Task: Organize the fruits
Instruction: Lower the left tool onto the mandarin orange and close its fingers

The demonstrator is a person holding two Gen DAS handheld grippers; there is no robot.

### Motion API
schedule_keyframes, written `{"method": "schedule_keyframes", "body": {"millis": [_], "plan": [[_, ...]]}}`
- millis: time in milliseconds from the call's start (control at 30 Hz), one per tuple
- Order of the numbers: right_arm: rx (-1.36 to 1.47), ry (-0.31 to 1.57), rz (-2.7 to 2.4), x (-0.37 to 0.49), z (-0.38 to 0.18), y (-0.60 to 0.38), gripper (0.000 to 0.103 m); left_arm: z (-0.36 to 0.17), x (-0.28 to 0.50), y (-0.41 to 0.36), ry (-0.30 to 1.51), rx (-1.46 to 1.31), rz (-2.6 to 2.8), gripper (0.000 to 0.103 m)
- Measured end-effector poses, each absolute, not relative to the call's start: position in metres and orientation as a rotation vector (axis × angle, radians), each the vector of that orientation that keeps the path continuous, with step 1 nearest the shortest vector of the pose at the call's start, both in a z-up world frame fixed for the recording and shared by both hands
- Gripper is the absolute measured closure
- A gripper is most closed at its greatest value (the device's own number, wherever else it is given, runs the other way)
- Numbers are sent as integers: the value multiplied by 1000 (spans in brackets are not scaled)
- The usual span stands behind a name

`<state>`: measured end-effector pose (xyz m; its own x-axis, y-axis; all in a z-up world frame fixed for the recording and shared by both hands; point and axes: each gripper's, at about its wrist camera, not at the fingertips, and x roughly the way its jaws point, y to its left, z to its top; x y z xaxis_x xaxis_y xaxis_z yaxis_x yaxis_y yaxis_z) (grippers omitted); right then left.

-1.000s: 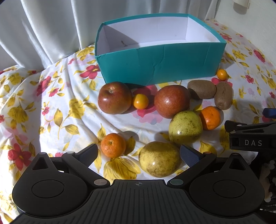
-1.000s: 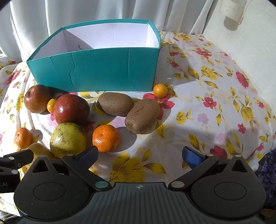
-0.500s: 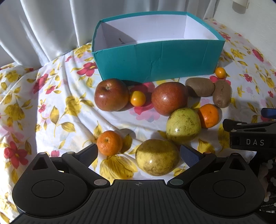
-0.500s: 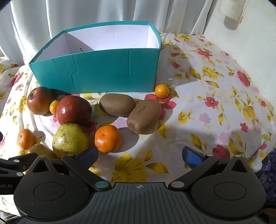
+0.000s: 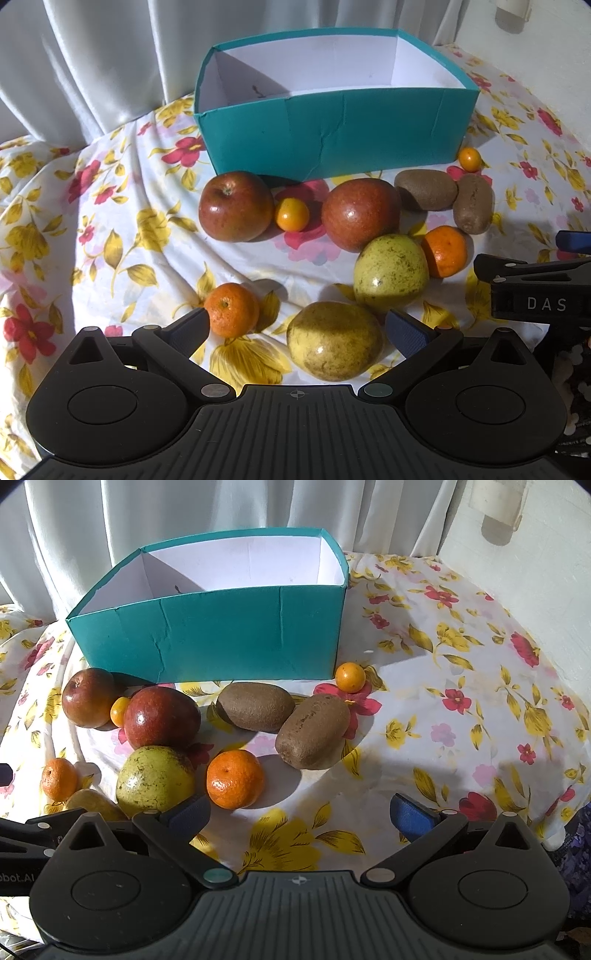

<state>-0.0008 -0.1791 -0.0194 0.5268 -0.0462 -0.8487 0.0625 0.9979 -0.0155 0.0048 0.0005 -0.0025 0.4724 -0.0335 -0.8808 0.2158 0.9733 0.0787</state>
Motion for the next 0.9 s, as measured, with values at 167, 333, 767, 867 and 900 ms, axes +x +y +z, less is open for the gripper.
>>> {"method": "schedule_keyframes", "body": {"millis": [167, 333, 767, 867, 900], "plan": [[23, 1001, -55, -1, -20, -179, 0, -2, 2, 0, 1027, 188, -168, 0], [2, 869, -9, -11, -18, -177, 0, -2, -5, 1, 929, 201, -159, 0], [63, 738, 64, -26, -39, -185, 0, -18, -28, 34, 752, 82, -132, 0], [82, 745, 67, -25, -45, -186, 0, -23, -31, 37, 746, 82, -133, 0], [77, 742, 67, -25, -45, -185, 0, -24, -31, 37, 747, 86, -135, 0]]}}
